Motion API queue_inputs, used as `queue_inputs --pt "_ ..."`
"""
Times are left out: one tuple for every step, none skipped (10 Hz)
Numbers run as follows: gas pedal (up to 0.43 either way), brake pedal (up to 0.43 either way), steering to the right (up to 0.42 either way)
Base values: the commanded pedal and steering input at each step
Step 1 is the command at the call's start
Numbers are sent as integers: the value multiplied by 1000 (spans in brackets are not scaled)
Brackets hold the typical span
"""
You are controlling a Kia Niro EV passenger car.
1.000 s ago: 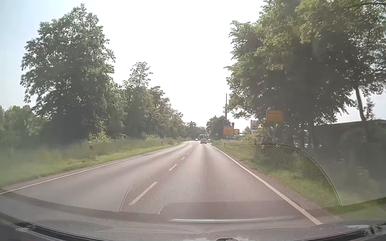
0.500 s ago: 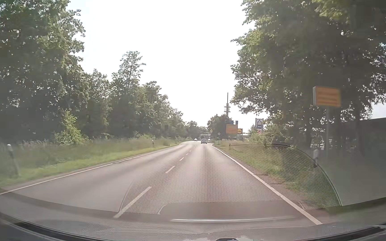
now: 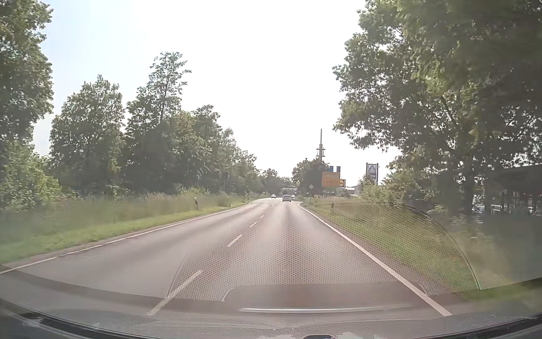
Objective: Follow the waypoints while adhering to traffic rules and regulations
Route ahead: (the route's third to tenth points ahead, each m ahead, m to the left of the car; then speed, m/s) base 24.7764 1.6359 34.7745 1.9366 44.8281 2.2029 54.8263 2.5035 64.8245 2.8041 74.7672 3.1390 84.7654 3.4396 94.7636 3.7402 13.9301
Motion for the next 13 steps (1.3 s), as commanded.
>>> queue_inputs --pt "98 0 0" --pt "98 0 0" --pt "98 0 0" --pt "98 0 0" --pt "110 0 0" --pt "118 0 0" --pt "130 0 0" --pt "138 0 0" --pt "138 0 0" --pt "150 0 0" --pt "150 0 0" --pt "150 0 0" --pt "150 0 0"
